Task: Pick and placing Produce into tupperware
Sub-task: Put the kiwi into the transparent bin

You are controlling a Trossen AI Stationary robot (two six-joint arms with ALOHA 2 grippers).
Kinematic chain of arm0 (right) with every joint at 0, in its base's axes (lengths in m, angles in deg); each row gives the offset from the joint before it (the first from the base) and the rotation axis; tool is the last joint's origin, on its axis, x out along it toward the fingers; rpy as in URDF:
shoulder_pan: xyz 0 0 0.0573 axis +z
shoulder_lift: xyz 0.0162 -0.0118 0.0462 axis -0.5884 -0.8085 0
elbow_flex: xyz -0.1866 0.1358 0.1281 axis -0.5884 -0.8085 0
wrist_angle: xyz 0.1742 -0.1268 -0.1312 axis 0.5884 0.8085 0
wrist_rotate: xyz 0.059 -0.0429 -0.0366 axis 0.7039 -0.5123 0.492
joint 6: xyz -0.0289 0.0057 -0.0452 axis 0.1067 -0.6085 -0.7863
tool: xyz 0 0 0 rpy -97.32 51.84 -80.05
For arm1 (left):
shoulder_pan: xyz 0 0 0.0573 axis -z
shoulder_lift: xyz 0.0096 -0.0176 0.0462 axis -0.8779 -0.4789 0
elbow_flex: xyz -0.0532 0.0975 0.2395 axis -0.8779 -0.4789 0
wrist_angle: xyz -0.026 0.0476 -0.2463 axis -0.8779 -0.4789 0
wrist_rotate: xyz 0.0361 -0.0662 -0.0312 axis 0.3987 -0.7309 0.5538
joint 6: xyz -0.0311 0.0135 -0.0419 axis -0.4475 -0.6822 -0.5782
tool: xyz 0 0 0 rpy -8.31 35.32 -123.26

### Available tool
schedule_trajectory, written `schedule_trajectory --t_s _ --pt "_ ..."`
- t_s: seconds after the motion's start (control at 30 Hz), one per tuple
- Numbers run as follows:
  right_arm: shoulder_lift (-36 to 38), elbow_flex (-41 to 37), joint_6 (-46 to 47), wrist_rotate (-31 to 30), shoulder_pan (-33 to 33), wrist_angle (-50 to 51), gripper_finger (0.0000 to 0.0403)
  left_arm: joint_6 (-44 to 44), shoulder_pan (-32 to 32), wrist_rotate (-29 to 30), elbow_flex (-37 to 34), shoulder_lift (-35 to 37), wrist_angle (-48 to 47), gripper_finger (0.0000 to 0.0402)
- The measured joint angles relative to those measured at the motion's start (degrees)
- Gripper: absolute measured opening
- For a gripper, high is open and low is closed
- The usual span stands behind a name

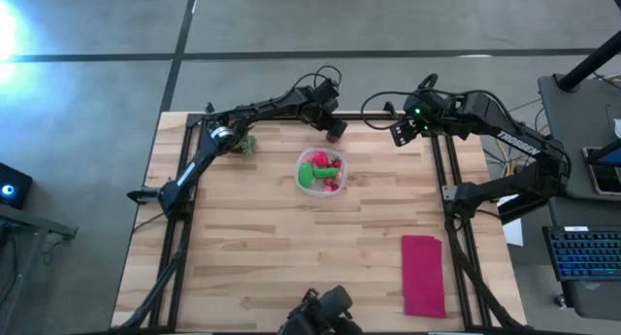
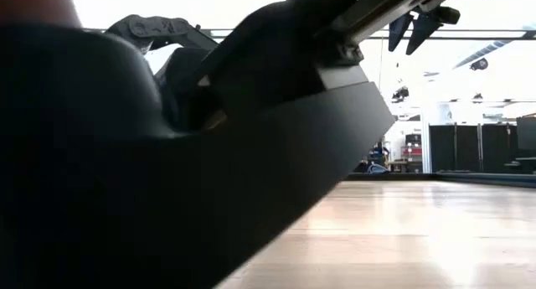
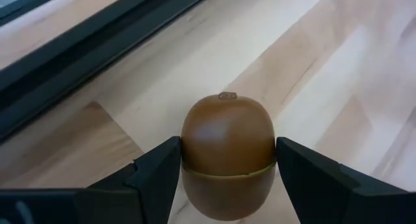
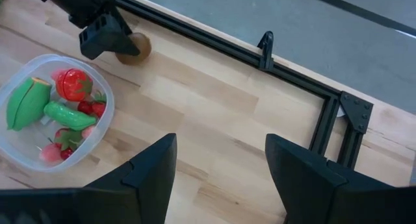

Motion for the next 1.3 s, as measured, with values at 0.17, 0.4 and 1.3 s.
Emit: schedule_trajectory --t_s 0.17,0.4,1.3 --pt "0.0 0.0 0.0 -0.7 0.0 0.0 0.0228 0.0 0.0 -0.5 -0.3 0.0 -0.1 0.0233" --pt "0.0 0.0 -0.1 -0.8 0.0 0.0 0.0228 0.3 0.0 -2.5 -0.7 0.0 -0.3 0.0233" --pt "0.0 0.0 -0.1 -1.0 0.0 0.2 0.0228 3.1 0.6 -6.8 0.6 0.0 0.0 0.0233"
